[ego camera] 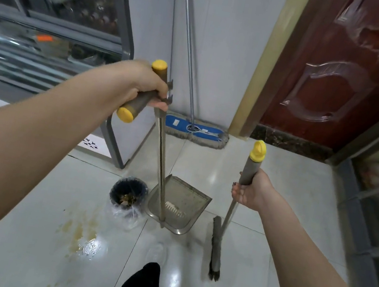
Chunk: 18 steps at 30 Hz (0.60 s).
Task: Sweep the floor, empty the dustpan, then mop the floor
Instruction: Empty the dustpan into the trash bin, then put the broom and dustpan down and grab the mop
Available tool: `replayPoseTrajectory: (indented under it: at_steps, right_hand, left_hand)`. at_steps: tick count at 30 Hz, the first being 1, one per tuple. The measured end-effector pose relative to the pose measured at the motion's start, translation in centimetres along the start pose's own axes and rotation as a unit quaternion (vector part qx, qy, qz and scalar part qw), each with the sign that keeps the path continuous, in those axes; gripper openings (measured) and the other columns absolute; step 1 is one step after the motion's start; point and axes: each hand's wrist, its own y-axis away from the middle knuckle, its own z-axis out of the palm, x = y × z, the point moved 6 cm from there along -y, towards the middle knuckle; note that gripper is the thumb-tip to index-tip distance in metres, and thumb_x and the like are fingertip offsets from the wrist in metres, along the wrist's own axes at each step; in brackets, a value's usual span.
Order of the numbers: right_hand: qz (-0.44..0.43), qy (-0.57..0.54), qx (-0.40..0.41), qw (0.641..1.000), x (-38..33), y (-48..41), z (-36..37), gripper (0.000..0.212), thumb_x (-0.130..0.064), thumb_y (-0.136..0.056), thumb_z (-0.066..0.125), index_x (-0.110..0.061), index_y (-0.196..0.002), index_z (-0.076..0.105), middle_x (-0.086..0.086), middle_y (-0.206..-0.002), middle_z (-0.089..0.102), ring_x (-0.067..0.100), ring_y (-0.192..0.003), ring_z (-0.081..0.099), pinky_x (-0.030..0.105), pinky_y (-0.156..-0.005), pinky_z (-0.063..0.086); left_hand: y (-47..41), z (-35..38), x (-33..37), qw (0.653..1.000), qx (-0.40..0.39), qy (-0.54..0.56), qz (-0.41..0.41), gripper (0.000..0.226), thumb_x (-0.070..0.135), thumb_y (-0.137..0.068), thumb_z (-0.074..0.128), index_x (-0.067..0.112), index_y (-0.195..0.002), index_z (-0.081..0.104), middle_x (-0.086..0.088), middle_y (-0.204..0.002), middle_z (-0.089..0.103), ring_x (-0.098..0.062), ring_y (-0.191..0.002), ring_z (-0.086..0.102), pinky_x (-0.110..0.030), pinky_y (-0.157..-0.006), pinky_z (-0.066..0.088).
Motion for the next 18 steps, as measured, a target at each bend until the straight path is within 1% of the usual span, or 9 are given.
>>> replayPoseTrajectory:
  at_steps: [2, 4, 6, 8, 10, 12, 15, 16, 18]
  right_hand:
    - [0.003, 0.004, 0.01, 1.0, -1.6, -1.4, 0.4, 0.035, -0.039, -0.095, 0.03, -0.009, -0.082, 0.043, 0.011, -0.072, 0.044, 0.021, -0.057, 0.045, 0.026, -0.039, 0.051]
    - [0.009, 0.003, 0.023, 1.0, -3.2, -3.1, 0.8, 0.035, -0.04, -0.094, 0.031, -0.009, -0.084, 0.044, 0.012, -0.072, 0.045, 0.022, -0.057, 0.047, 0.028, -0.038, 0.05]
    - [0.016, 0.003, 0.038, 0.999, -4.8, -4.5, 1.1, 0.036, -0.041, -0.094, 0.03, -0.009, -0.085, 0.044, 0.012, -0.071, 0.045, 0.021, -0.057, 0.047, 0.027, -0.038, 0.05]
    - [0.024, -0.002, 0.048, 0.999, -6.5, -6.0, 1.8, 0.036, -0.04, -0.095, 0.028, -0.01, -0.084, 0.043, 0.011, -0.07, 0.044, 0.02, -0.056, 0.045, 0.025, -0.039, 0.049]
    - [0.027, -0.009, 0.054, 0.998, -8.5, -7.7, 2.8, 0.039, -0.04, -0.097, 0.025, -0.009, -0.081, 0.042, 0.011, -0.07, 0.043, 0.019, -0.055, 0.042, 0.023, -0.037, 0.048]
    - [0.029, -0.022, 0.057, 0.998, -10.2, -9.0, 3.6, 0.043, -0.042, -0.098, 0.023, -0.008, -0.078, 0.042, 0.011, -0.069, 0.042, 0.019, -0.054, 0.04, 0.022, -0.036, 0.047]
    - [0.026, -0.033, 0.061, 0.997, -12.3, -10.9, 4.8, 0.044, -0.041, -0.098, 0.023, -0.007, -0.077, 0.043, 0.011, -0.07, 0.043, 0.019, -0.055, 0.04, 0.022, -0.037, 0.047]
    - [0.029, -0.038, 0.062, 0.997, -13.1, -11.6, 5.2, 0.043, -0.04, -0.098, 0.024, -0.007, -0.077, 0.043, 0.011, -0.071, 0.043, 0.019, -0.055, 0.041, 0.023, -0.037, 0.048]
    - [0.035, -0.046, 0.059, 0.997, -14.3, -12.8, 6.1, 0.042, -0.04, -0.097, 0.026, -0.007, -0.077, 0.042, 0.011, -0.071, 0.043, 0.02, -0.055, 0.041, 0.025, -0.036, 0.048]
  left_hand:
    - [-2.1, 0.3, 1.4, 0.999, -0.012, -0.04, 0.021, 0.014, -0.005, -0.086, 0.059, 0.001, -0.091, 0.049, -0.024, -0.092, 0.064, -0.029, -0.079, 0.07, -0.035, -0.064, 0.059]
    - [-4.5, 0.6, 2.7, 0.996, -0.03, -0.076, 0.045, 0.014, -0.005, -0.084, 0.061, -0.002, -0.095, 0.052, -0.026, -0.091, 0.066, -0.029, -0.08, 0.071, -0.033, -0.062, 0.059]
    - [-6.8, 1.0, 4.0, 0.991, -0.053, -0.102, 0.075, 0.014, -0.005, -0.084, 0.062, -0.005, -0.096, 0.055, -0.025, -0.089, 0.067, -0.025, -0.072, 0.073, -0.029, -0.062, 0.059]
    - [-9.2, 1.1, 5.5, 0.981, -0.08, -0.136, 0.109, 0.007, -0.006, -0.084, 0.062, -0.005, -0.089, 0.057, -0.022, -0.084, 0.068, -0.016, -0.057, 0.071, -0.023, -0.059, 0.059]
    - [-11.9, 1.1, 6.9, 0.962, -0.103, -0.204, 0.147, 0.004, -0.005, -0.084, 0.062, -0.002, -0.084, 0.059, -0.015, -0.079, 0.069, -0.008, -0.051, 0.069, -0.016, -0.055, 0.057]
    - [-14.0, 1.6, 7.9, 0.939, -0.122, -0.259, 0.19, 0.007, -0.004, -0.083, 0.064, 0.003, -0.081, 0.061, -0.007, -0.074, 0.07, -0.003, -0.051, 0.068, -0.011, -0.053, 0.054]
    - [-16.8, 2.4, 9.2, 0.898, -0.126, -0.335, 0.255, 0.015, 0.002, -0.079, 0.07, 0.012, -0.077, 0.059, -0.001, -0.071, 0.068, -0.003, -0.056, 0.065, -0.004, -0.049, 0.048]
    - [-17.8, 2.6, 9.7, 0.882, -0.12, -0.365, 0.272, 0.017, 0.005, -0.077, 0.072, 0.014, -0.077, 0.058, 0.001, -0.07, 0.065, -0.004, -0.058, 0.063, -0.005, -0.048, 0.045]
    - [-19.8, 2.8, 10.4, 0.853, -0.109, -0.417, 0.294, 0.017, 0.01, -0.076, 0.075, 0.013, -0.083, 0.06, 0.004, -0.071, 0.059, -0.006, -0.063, 0.055, -0.014, -0.051, 0.041]
